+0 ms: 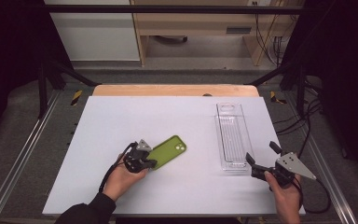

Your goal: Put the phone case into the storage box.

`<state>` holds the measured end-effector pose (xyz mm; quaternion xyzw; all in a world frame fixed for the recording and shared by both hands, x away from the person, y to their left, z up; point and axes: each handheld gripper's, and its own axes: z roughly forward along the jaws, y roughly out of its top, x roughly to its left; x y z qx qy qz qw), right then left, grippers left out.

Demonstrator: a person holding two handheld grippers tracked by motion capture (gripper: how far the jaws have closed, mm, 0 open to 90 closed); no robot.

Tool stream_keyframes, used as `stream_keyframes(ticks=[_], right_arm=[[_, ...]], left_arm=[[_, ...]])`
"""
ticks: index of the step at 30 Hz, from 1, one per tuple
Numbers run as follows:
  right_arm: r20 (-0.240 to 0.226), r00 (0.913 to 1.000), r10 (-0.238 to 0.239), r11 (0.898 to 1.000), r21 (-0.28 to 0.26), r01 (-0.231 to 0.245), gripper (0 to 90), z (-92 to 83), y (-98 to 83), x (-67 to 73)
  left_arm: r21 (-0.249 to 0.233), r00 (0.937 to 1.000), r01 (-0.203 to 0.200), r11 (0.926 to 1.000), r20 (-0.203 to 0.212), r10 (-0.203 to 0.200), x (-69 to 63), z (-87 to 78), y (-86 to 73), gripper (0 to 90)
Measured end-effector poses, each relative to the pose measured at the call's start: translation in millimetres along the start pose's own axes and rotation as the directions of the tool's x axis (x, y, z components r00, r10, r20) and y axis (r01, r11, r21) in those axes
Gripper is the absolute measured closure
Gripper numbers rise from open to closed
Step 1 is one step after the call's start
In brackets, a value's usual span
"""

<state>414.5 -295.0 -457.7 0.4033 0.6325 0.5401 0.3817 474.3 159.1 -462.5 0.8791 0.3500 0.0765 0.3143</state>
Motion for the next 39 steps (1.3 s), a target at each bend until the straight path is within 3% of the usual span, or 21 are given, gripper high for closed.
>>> stream_keyframes(ticks=[12,21,39], right_arm=[[-0.002,1.0000,0.001,1.000,-0.002,-0.001,3.4,-0.2,0.3,0.4],[-0.003,1.0000,0.005,1.000,-0.001,-0.005,3.4,-0.3,0.6,1.4],[-0.010,0.9999,0.005,1.000,-0.002,-0.005,3.3,0.1,0.1,0.8]], left_arm=[[0.020,1.0000,-0.005,0.9998,0.006,0.005,0.4,-25.6,-31.4,90.0],[0.026,0.9999,-0.003,0.9997,0.012,0.002,2.2,-37.6,-46.2,90.0],[0.021,0.9999,-0.011,0.9997,0.006,0.011,1.0,-40.3,-50.5,90.0]])
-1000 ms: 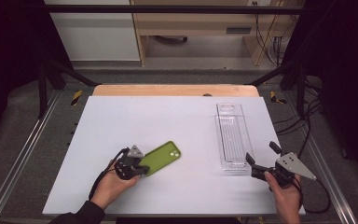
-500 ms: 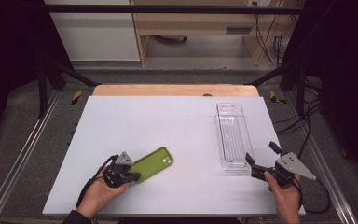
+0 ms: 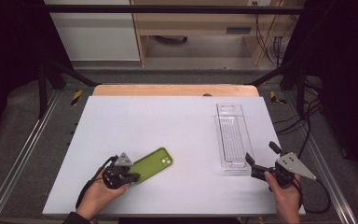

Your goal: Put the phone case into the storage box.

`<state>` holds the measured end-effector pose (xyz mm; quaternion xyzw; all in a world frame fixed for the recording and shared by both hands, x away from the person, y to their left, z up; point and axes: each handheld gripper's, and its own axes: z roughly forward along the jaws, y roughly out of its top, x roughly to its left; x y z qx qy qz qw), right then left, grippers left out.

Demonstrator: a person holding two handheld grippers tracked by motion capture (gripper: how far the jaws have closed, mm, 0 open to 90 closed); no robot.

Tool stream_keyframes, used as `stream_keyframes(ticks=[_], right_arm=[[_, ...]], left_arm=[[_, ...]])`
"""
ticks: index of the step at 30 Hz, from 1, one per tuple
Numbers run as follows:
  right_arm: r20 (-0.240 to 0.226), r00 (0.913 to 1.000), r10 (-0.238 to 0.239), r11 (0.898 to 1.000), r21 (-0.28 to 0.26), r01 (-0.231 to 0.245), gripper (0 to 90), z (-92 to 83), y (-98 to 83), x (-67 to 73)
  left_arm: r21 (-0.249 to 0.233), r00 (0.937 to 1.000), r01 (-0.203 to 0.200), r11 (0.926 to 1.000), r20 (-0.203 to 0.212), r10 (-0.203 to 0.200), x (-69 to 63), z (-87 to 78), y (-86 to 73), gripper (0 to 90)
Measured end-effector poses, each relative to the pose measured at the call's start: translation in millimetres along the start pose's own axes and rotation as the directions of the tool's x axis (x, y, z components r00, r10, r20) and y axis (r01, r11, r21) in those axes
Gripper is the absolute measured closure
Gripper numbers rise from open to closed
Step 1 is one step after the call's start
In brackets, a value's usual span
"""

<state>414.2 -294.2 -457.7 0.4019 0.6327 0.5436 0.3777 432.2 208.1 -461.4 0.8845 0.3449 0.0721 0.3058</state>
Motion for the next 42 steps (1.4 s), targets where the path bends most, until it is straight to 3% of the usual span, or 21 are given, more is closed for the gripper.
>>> stream_keyframes(ticks=[33,39,42], right_arm=[[0.003,1.0000,-0.008,1.000,0.008,0.008,3.3,0.9,-0.3,1.9],[-0.003,1.0000,-0.007,1.000,0.009,0.007,3.3,1.9,-0.6,2.4],[-0.001,0.9999,-0.011,1.000,0.005,0.011,3.3,0.8,-0.3,2.3]], left_arm=[[0.004,0.9999,-0.016,0.9999,0.005,0.016,0.2,-0.2,0.4,90.0],[-0.024,0.9995,-0.023,0.9995,-0.023,0.022,0.0,-4.3,6.0,90.0],[-0.030,0.9980,-0.047,0.9984,-0.044,0.046,0.3,-8.0,13.1,89.9]])
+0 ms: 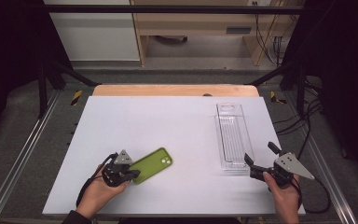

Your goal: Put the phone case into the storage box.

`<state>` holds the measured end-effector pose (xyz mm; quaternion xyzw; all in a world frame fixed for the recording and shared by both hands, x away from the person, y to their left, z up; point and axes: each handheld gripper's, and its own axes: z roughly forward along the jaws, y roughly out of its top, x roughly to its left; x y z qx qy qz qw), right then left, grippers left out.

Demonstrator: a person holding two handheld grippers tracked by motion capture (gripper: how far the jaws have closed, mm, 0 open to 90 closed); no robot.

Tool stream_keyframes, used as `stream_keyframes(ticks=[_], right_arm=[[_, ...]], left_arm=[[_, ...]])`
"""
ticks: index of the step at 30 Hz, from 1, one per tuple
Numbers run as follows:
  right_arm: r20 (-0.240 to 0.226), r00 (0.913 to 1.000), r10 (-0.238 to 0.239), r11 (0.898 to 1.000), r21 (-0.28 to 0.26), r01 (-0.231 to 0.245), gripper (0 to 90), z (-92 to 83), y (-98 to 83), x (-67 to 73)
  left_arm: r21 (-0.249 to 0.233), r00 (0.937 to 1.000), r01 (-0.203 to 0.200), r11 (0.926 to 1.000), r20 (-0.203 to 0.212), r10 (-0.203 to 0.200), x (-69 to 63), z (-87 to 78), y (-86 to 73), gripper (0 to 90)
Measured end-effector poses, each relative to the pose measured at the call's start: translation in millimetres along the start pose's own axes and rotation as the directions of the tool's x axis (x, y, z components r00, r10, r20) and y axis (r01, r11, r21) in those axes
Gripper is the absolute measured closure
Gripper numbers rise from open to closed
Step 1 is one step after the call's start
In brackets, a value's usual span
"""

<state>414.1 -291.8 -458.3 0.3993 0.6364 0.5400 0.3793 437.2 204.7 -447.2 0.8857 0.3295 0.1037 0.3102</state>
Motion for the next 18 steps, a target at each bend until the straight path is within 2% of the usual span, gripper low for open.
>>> stream_keyframes(ticks=[4,8,12,14,16,18], right_arm=[[0.006,1.0000,0.005,1.000,0.001,-0.005,3.3,-1.1,0.0,-1.2],[0.003,1.0000,0.002,1.000,0.001,-0.002,3.2,0.0,-0.2,-1.2],[0.000,1.0000,0.007,1.000,0.002,-0.007,3.2,0.3,0.0,-0.5],[-0.003,1.0000,0.003,1.000,0.004,-0.003,3.2,1.0,-0.4,0.0],[-0.002,1.0000,0.002,1.000,0.005,-0.002,3.1,0.2,0.0,0.4],[-0.001,1.0000,0.003,1.000,0.001,-0.003,3.1,-0.4,0.3,-0.1]], left_arm=[[-0.033,0.9981,-0.040,0.9986,-0.049,0.038,0.6,-5.8,11.0,78.5],[-0.059,0.9934,-0.077,0.9953,-0.090,0.072,3.7,-10.2,20.7,50.9],[-0.051,0.9950,-0.045,0.9977,-0.091,0.040,7.9,-6.3,24.0,22.9],[-0.029,0.9952,-0.058,0.9979,-0.080,0.055,8.6,-1.6,23.1,15.6],[-0.017,0.9941,-0.066,0.9977,-0.087,0.064,8.7,3.2,21.8,8.8],[-0.005,0.9951,-0.067,0.9978,-0.073,0.066,9.0,8.5,19.9,7.7]])
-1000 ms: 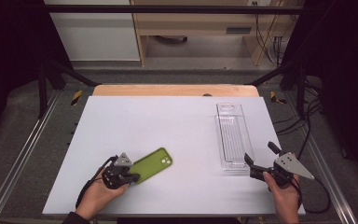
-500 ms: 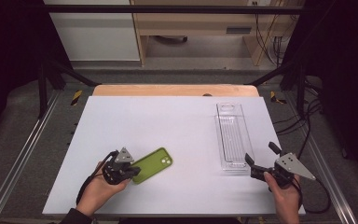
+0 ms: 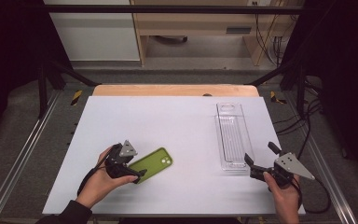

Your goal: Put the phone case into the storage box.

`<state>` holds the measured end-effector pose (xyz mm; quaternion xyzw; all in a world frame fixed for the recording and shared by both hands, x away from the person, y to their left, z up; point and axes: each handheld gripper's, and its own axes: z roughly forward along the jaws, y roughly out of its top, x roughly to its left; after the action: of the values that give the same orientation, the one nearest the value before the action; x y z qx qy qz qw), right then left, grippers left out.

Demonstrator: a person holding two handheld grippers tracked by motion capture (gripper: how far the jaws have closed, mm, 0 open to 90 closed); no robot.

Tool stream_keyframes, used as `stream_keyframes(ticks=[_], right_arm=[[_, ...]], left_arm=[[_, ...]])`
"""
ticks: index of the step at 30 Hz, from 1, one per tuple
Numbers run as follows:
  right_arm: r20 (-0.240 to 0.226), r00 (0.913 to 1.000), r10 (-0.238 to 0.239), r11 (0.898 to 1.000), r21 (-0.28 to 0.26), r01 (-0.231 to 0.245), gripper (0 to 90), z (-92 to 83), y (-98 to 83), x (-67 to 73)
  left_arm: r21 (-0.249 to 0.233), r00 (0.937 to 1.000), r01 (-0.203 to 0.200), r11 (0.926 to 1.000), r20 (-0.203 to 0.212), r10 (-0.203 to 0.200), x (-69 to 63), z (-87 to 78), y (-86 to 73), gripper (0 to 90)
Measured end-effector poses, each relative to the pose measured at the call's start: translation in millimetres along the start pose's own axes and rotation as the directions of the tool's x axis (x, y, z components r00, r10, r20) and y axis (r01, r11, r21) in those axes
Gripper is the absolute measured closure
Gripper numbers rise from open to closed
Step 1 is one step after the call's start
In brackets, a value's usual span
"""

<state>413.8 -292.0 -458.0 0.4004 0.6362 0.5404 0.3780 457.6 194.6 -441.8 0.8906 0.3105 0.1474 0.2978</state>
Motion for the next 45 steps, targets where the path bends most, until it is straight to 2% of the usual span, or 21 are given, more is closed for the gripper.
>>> stream_keyframes(ticks=[7,19,38,45], right_arm=[[-0.002,1.0000,0.004,1.000,0.002,-0.004,3.1,0.2,-0.6,-0.7],[-0.004,1.0000,0.002,1.000,0.002,-0.002,3.1,0.3,-0.3,-0.3],[-0.003,1.0000,0.003,1.000,0.003,-0.003,3.1,0.0,-0.5,-1.2],[-0.005,1.0000,0.004,1.000,0.004,-0.004,3.1,0.3,-0.6,-0.8]], left_arm=[[0.041,0.9998,0.003,0.9992,0.022,-0.003,0.6,12.1,-6.3,6.4],[0.063,0.9994,-0.013,0.9979,0.033,0.011,-1.3,17.0,-7.8,6.3],[0.089,0.9976,-0.004,0.9960,0.069,-0.003,-0.4,23.4,-9.6,6.5],[0.098,0.9976,-0.006,0.9952,0.069,-0.001,-0.4,26.2,-8.6,6.8]])
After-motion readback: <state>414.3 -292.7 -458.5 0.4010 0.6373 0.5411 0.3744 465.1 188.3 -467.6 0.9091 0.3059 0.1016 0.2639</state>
